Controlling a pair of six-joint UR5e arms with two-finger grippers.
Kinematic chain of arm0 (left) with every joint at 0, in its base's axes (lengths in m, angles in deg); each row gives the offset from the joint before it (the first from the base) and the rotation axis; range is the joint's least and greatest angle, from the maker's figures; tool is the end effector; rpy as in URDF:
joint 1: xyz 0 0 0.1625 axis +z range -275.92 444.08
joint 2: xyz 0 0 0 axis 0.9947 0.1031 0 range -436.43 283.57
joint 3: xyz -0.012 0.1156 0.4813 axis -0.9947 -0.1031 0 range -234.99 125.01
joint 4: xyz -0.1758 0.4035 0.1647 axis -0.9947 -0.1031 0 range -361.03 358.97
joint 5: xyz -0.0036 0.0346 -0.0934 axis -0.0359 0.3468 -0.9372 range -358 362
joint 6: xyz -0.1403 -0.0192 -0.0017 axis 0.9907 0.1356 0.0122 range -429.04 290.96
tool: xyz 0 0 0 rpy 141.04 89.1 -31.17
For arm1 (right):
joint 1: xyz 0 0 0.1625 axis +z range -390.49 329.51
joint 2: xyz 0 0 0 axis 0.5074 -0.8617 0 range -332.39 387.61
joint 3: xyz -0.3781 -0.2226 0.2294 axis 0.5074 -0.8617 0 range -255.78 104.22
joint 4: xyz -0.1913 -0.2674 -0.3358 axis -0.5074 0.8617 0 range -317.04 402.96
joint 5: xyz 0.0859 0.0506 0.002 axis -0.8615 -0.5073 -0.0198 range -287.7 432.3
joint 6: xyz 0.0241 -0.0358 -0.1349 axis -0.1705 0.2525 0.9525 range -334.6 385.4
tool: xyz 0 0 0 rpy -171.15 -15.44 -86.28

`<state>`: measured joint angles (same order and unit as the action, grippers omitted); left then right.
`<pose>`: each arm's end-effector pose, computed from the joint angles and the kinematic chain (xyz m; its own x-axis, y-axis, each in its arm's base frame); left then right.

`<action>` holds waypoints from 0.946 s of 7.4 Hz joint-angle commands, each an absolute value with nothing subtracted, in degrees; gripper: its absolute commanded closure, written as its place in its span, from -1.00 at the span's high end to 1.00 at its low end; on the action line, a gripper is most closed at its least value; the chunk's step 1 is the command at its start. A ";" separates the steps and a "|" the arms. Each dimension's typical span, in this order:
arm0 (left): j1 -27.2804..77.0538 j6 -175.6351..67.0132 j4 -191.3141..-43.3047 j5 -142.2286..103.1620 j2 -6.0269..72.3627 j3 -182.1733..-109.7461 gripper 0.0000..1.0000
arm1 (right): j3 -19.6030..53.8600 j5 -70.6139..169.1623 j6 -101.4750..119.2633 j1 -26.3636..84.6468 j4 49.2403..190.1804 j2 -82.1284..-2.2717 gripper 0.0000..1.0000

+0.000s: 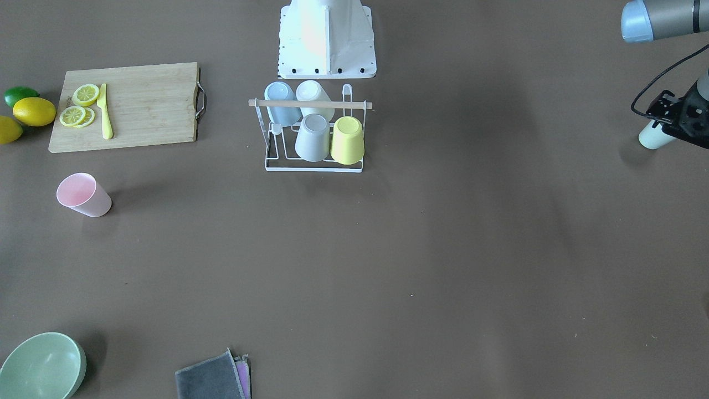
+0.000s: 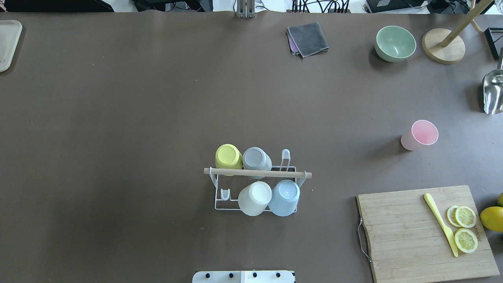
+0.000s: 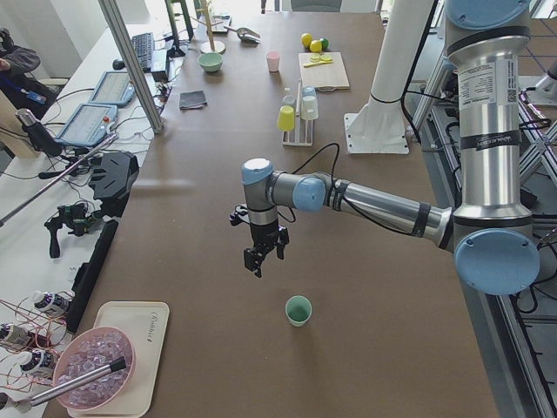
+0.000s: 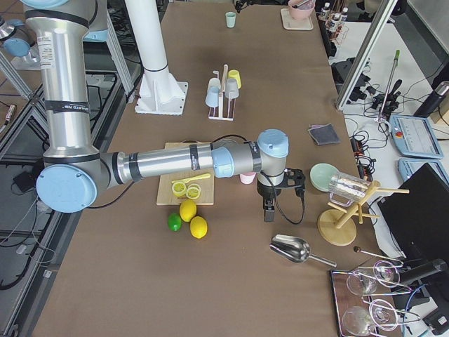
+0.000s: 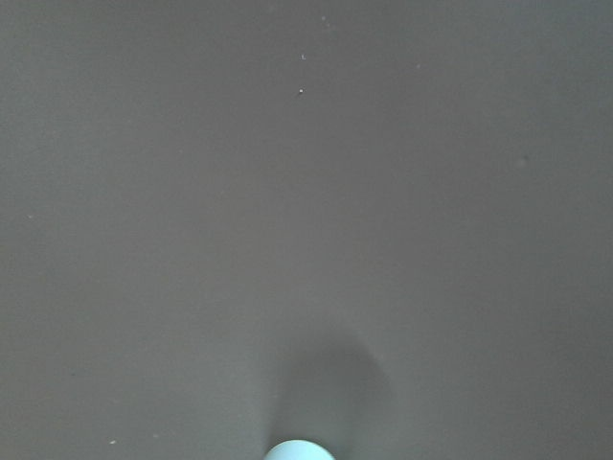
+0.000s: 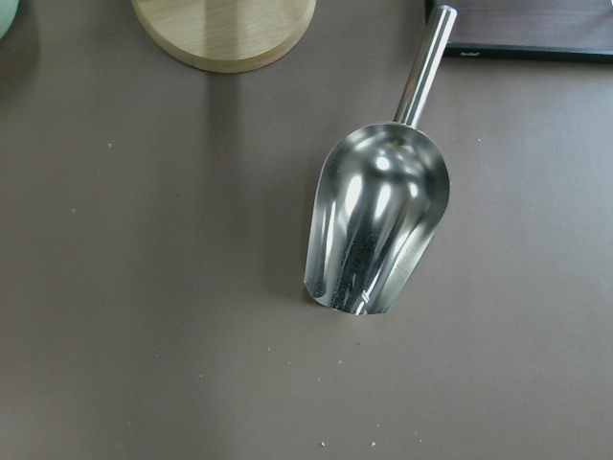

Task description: Place cup on cup holder

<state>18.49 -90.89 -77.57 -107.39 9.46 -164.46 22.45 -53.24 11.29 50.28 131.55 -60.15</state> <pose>0.1293 -0.4937 0.6672 0.6393 0.7098 -0.2957 -0.7014 0.6959 0.1542 -0.0433 -0.5844 0.6676 0.7987 -0.0058 0.6018 -0.0388 0.9974 0.0612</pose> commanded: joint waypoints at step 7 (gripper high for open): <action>29.65 -105.60 -64.93 -84.40 16.21 -159.76 0.99 | 30.31 -45.21 23.46 35.52 151.24 -49.75 1.00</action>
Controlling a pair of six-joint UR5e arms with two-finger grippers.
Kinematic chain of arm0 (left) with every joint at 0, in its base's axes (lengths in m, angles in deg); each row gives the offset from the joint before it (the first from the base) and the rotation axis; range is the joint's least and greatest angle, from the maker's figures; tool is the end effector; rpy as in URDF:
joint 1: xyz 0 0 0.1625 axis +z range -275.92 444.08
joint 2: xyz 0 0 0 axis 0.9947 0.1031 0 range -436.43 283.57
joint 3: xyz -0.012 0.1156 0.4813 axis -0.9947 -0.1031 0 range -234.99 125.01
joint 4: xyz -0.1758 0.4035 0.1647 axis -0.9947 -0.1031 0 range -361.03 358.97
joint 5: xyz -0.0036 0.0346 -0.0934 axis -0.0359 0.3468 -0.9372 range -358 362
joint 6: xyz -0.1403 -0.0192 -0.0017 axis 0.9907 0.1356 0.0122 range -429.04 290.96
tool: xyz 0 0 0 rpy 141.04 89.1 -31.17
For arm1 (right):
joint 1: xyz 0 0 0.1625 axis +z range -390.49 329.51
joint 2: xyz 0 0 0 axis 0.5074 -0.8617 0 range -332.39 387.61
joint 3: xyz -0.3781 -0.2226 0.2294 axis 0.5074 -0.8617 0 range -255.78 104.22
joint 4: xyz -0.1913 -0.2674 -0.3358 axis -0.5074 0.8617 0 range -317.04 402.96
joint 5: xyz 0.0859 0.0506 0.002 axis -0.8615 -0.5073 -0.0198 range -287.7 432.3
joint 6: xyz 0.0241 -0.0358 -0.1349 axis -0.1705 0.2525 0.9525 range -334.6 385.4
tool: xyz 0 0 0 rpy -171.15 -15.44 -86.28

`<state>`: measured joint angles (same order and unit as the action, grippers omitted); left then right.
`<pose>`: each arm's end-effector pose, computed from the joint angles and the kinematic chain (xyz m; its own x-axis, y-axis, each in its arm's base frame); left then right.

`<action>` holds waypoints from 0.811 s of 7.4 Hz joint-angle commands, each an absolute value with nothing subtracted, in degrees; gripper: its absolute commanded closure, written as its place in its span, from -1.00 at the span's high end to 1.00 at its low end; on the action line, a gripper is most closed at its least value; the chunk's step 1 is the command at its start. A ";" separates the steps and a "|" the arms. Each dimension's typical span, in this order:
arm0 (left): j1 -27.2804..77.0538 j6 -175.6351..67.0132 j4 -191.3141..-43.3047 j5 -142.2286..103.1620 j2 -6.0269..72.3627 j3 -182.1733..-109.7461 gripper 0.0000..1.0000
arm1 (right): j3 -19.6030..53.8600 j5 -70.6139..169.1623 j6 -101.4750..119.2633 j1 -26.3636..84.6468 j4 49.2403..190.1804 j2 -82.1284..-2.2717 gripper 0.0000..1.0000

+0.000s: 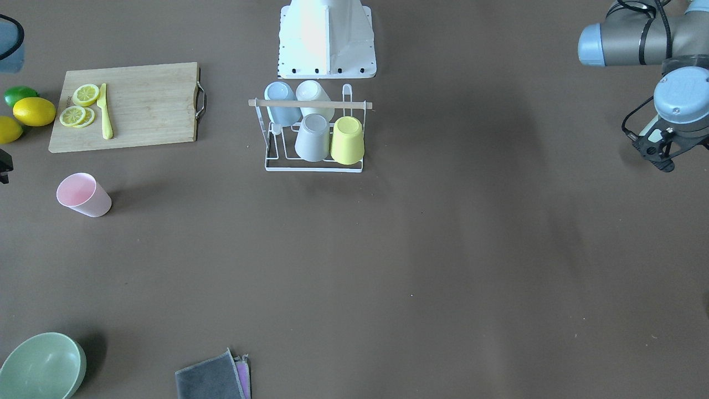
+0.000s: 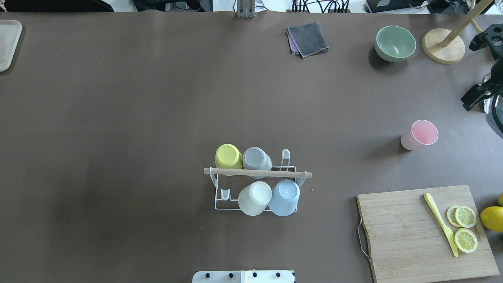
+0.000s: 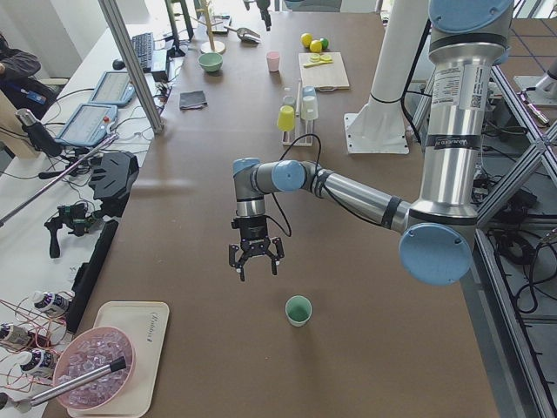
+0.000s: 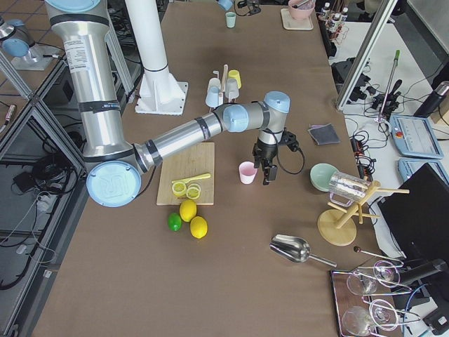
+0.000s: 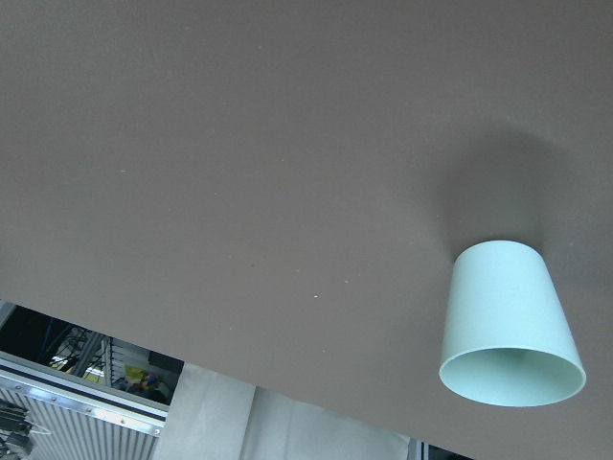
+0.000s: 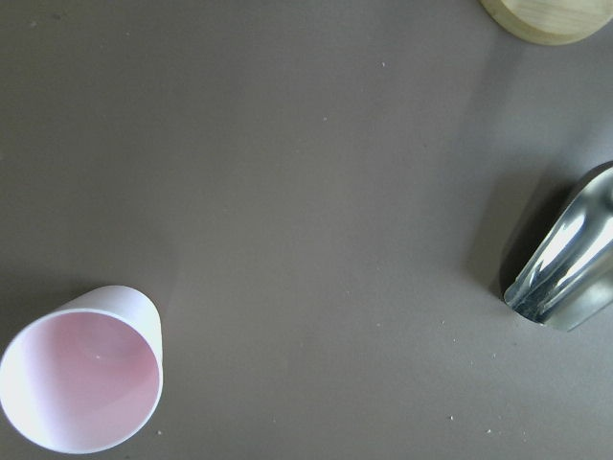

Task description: Place cup on cup holder

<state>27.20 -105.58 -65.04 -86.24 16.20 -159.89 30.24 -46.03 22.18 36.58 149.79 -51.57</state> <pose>0.1743 -0.5192 0.6760 0.3488 0.9350 -0.0633 -0.9312 0.3382 -0.1363 -0.1787 -0.5921 0.5507 0.7989 -0.3675 0.4762 0.3394 0.9290 0.1475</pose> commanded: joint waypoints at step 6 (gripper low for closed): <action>41.45 -105.52 -62.73 -84.57 13.15 -159.58 0.99 | 24.51 -35.59 43.84 27.55 171.49 -34.48 1.00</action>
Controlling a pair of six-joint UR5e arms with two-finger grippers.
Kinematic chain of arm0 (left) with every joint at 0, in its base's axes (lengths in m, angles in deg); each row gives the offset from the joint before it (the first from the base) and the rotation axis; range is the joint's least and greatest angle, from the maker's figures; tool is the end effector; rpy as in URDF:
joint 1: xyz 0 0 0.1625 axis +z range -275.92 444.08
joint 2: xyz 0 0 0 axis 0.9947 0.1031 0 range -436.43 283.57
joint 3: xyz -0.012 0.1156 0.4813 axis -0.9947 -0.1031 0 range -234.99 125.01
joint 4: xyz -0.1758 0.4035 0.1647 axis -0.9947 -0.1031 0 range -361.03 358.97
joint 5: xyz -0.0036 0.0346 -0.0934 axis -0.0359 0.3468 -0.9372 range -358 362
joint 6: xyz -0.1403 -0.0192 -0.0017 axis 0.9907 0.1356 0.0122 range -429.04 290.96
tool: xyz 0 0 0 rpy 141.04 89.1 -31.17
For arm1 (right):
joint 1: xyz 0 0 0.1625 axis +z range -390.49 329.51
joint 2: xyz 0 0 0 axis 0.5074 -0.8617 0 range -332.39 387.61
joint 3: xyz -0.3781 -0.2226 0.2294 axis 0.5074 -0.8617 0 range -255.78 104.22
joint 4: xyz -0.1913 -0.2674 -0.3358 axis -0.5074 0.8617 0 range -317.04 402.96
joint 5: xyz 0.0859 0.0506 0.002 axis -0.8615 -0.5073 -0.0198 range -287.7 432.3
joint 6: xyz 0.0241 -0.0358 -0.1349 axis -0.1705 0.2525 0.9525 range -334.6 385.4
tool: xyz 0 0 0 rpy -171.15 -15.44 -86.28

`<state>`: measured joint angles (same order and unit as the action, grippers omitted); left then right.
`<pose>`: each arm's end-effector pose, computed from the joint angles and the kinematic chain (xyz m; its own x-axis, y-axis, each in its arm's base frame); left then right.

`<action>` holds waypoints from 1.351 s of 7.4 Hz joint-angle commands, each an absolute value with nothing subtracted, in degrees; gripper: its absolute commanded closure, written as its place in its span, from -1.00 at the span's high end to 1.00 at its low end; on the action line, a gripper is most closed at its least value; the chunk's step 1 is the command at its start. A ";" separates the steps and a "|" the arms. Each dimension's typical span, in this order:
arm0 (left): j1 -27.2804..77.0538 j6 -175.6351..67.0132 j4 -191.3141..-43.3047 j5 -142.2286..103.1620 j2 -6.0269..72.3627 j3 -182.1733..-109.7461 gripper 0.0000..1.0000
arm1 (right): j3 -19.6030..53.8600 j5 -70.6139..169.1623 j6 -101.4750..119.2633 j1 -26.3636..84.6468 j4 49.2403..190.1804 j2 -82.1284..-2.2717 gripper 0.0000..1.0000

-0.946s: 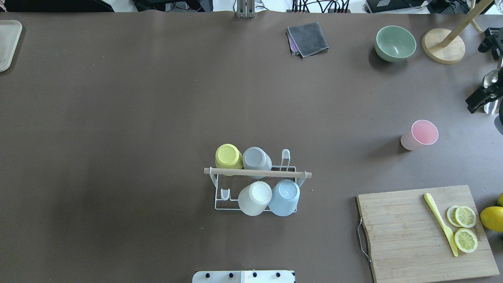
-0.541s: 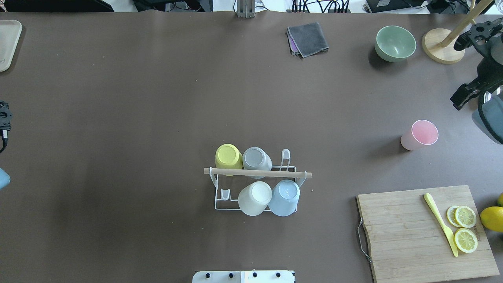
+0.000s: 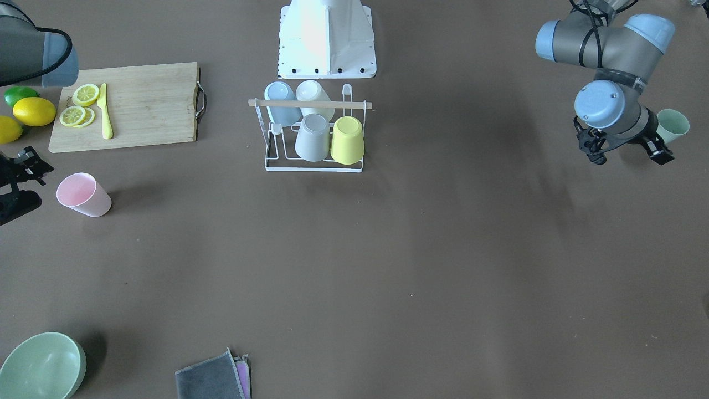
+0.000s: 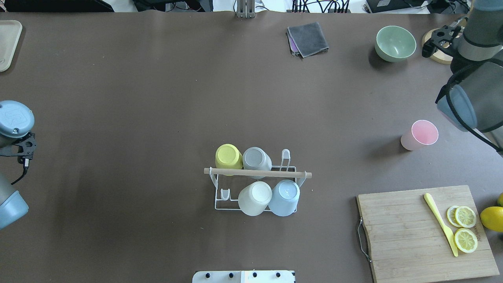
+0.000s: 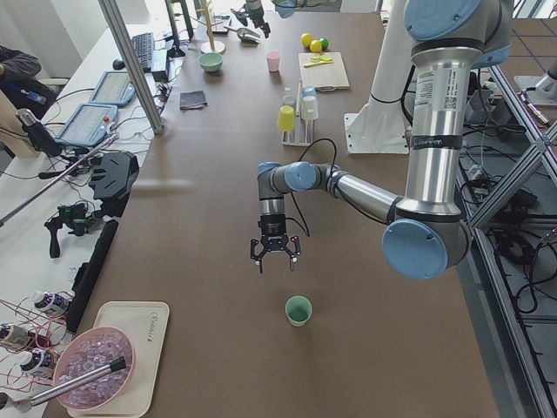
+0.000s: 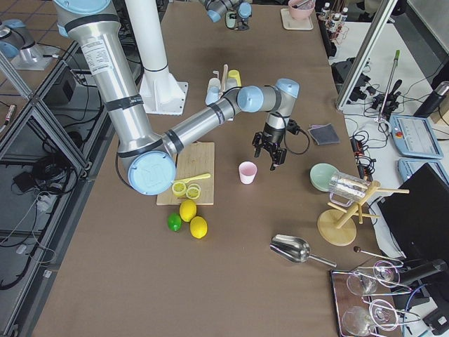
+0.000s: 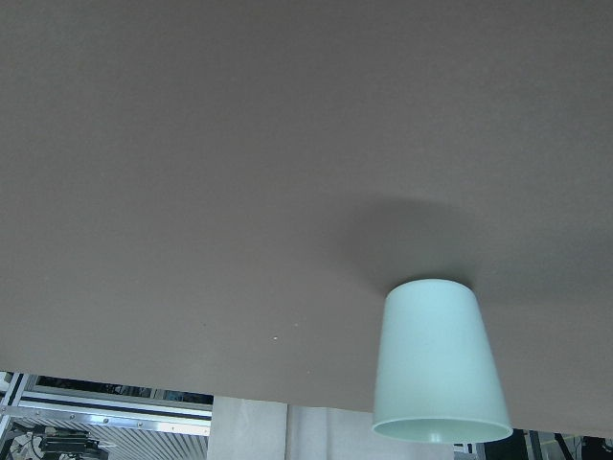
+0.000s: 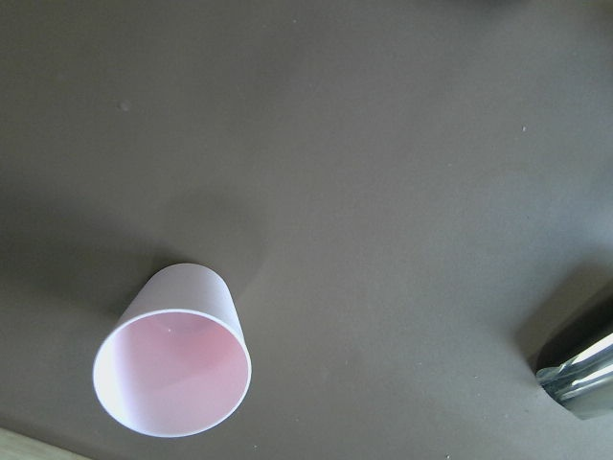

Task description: Place cup on cup holder

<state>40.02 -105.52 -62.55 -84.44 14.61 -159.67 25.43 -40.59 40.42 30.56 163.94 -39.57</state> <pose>0.2667 -0.4559 0.6953 0.1335 0.9876 -0.0827 -0.9703 0.1132 -0.2136 -0.2568 -0.6259 0.4916 0.6436 -0.6748 0.3612 0.6732 0.7236 0.1522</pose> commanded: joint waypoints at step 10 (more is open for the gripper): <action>45.50 -100.16 -75.99 -84.57 5.22 -151.59 0.98 | 8.35 -42.05 47.01 24.36 176.38 -26.90 0.99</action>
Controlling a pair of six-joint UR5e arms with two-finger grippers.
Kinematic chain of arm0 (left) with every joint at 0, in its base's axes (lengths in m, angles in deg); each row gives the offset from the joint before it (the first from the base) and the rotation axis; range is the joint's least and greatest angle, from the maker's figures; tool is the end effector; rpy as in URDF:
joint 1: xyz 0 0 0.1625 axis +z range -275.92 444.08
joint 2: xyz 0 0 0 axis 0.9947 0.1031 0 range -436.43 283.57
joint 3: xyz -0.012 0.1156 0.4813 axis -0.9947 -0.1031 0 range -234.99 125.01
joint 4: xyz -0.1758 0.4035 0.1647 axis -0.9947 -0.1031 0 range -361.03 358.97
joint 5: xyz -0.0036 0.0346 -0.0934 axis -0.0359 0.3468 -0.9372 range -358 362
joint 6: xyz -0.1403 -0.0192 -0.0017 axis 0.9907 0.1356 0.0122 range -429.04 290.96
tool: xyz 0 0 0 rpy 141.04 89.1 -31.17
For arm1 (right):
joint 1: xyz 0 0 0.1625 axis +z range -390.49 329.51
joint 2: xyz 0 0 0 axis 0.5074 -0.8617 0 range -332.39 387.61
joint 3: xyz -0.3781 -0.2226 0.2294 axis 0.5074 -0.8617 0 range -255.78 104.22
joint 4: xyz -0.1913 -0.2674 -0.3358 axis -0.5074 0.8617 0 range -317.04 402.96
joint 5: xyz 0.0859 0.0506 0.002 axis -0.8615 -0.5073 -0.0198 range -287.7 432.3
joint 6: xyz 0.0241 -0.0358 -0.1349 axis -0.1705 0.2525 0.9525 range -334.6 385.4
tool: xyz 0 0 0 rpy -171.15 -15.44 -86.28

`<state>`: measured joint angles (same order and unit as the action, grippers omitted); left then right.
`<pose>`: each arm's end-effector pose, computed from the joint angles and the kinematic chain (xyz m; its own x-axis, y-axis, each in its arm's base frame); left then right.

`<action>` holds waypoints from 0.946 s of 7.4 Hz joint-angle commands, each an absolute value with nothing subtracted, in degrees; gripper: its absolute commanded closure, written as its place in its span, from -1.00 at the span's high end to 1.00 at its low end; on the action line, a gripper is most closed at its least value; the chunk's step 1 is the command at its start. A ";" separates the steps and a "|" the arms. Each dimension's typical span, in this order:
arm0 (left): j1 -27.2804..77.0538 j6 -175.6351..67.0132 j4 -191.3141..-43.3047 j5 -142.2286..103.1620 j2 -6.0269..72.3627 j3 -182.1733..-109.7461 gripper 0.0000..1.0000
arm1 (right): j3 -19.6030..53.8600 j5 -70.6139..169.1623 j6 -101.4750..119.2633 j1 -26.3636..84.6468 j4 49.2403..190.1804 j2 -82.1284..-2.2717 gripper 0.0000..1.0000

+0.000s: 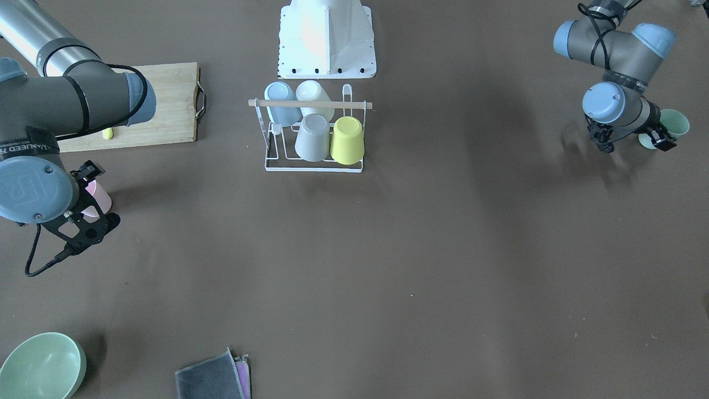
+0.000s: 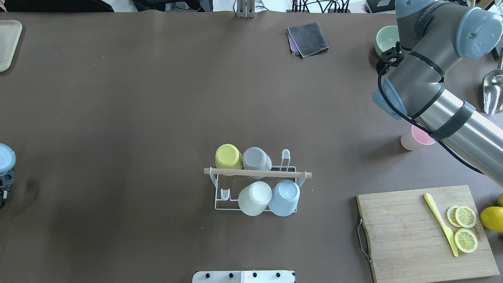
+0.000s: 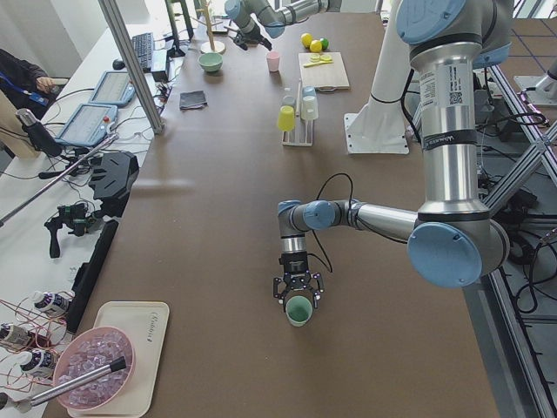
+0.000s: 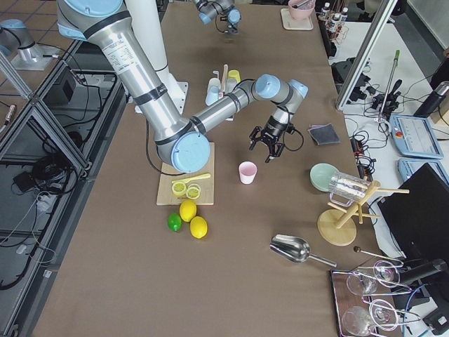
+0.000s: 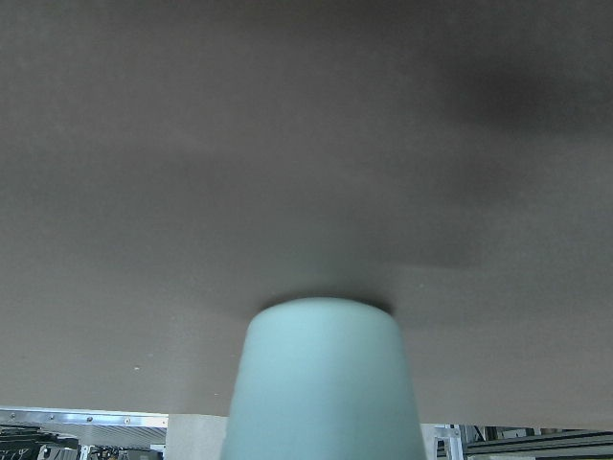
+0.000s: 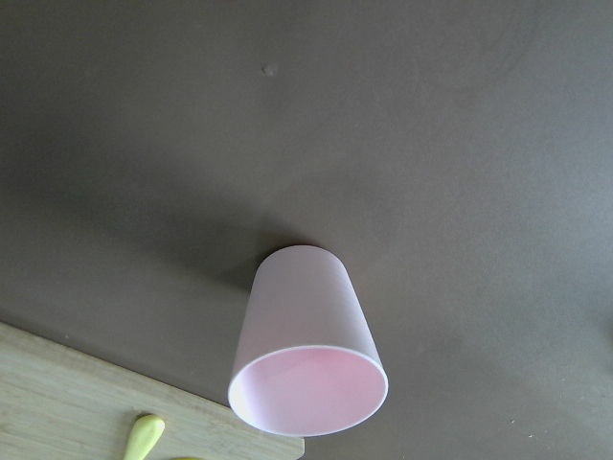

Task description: Place cup on cup holder

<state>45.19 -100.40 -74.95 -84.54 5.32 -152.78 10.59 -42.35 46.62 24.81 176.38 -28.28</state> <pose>0.2494 -0.3834 0.8200 0.1354 0.9858 -0.0989 -0.9563 0.1040 -0.2732 -0.3570 -0.6460 0.4915 0.5452 -0.7009 0.4599 0.8070 0.5874 -0.0615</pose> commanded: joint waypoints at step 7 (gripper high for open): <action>47.26 -99.54 -77.05 -85.01 4.53 -151.32 0.97 | 4.57 -34.75 51.50 20.57 176.65 -25.92 0.99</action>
<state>47.21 -99.46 -76.49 -84.94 5.03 -151.30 6.01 -34.70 50.48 20.60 176.66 -26.07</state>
